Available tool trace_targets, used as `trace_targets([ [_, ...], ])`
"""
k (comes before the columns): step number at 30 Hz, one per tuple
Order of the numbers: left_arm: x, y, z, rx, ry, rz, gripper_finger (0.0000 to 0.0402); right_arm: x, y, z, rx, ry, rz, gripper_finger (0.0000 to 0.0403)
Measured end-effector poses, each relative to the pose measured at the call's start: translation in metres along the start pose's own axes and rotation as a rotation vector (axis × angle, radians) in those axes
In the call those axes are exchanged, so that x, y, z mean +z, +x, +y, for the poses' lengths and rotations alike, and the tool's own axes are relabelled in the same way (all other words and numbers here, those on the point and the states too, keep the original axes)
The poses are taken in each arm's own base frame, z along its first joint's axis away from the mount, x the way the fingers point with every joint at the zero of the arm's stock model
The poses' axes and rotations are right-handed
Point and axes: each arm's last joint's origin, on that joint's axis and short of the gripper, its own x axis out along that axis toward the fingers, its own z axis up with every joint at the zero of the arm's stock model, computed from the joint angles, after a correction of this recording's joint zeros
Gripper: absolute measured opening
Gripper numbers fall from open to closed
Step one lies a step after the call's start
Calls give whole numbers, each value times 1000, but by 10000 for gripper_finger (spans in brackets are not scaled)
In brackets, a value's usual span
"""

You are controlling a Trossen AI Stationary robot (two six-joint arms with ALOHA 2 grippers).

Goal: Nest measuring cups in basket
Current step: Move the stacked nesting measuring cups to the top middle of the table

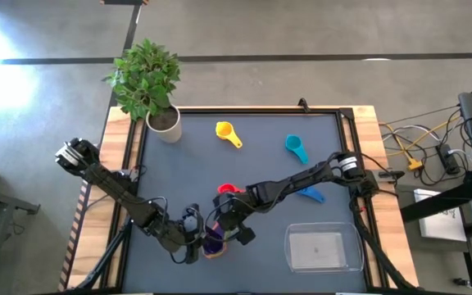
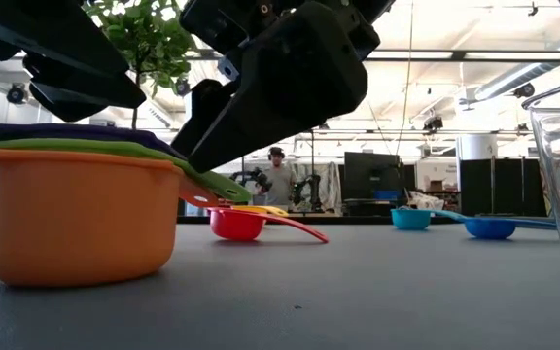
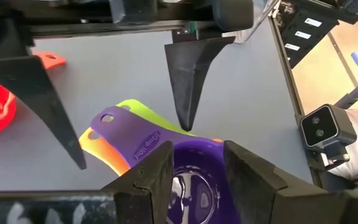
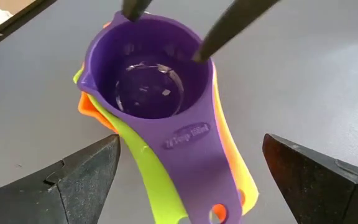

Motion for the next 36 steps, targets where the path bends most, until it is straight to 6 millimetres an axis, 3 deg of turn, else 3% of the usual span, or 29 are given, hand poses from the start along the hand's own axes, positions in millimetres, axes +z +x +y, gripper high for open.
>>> trace_targets([
  [16, 0, 0, 0, 0, -17, 0, 123, -5, -1, -3, 72, -15, 2, 382],
  [25, 0, 0, -1, -3, -36, -4, 123, -19, 23, -7, 84, -7, 35, 380],
  [29, -1, -1, -2, -7, -42, -3, 123, -21, 31, -9, 87, -11, 44, 371],
  [36, -2, -1, -2, -5, -38, 3, 123, -15, 26, -10, 81, -19, 27, 330],
])
